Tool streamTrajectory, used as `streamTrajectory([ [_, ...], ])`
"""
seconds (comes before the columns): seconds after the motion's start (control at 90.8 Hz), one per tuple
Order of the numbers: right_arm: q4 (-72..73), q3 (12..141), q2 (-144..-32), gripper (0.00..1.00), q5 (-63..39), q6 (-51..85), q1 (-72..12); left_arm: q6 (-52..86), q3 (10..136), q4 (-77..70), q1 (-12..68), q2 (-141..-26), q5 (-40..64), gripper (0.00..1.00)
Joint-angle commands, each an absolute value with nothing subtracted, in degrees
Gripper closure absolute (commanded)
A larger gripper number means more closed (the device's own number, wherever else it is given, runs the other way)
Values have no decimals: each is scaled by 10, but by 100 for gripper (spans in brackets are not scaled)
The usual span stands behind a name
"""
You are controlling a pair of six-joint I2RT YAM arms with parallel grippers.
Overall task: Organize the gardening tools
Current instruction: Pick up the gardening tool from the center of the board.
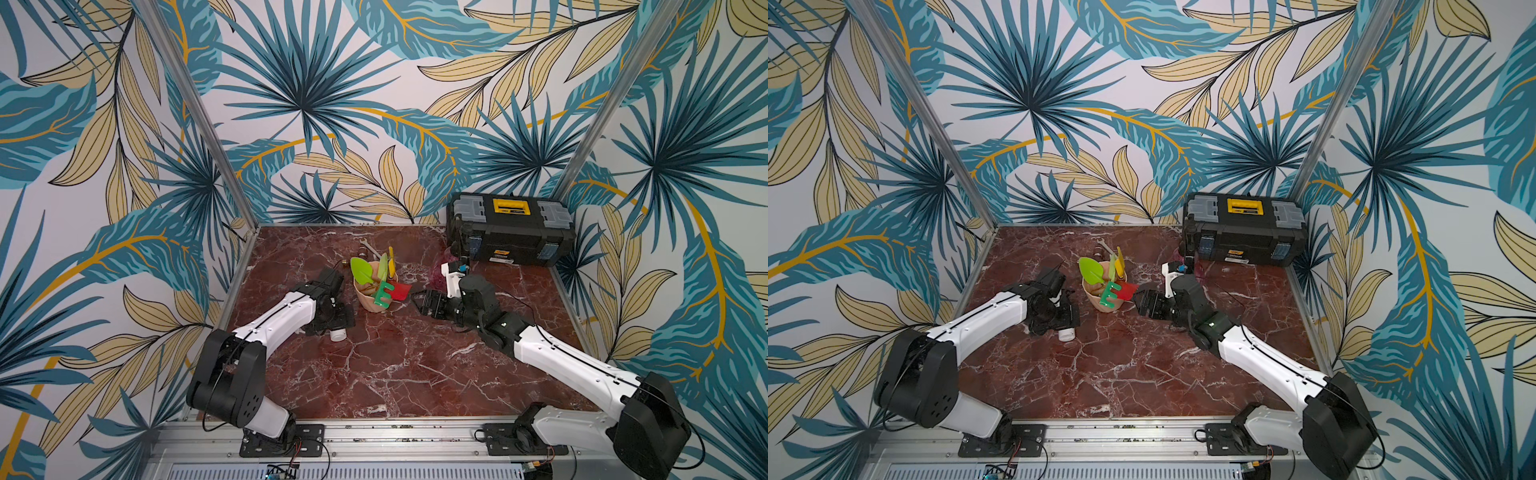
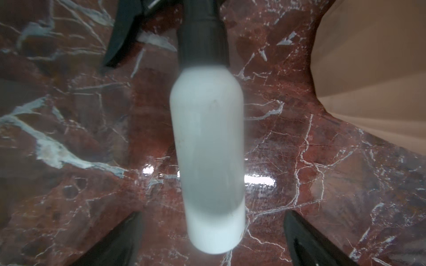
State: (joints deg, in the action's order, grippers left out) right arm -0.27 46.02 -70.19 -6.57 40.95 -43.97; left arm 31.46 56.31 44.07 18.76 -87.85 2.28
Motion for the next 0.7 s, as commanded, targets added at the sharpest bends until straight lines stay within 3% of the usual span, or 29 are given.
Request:
streamTrajectory([
  [0.0,4,441,-690,13,-54,415,-439,316,582,414,186,-897,37,7],
  [0.176,16,433,-688,16,-63,420,-439,312,584,389,169,-929,45,26],
  [0.429,20,429,-684,19,-63,420,-439,304,591,373,142,-959,51,34],
  [0.694,31,427,-685,22,-66,422,-439,308,582,363,133,-965,52,56],
])
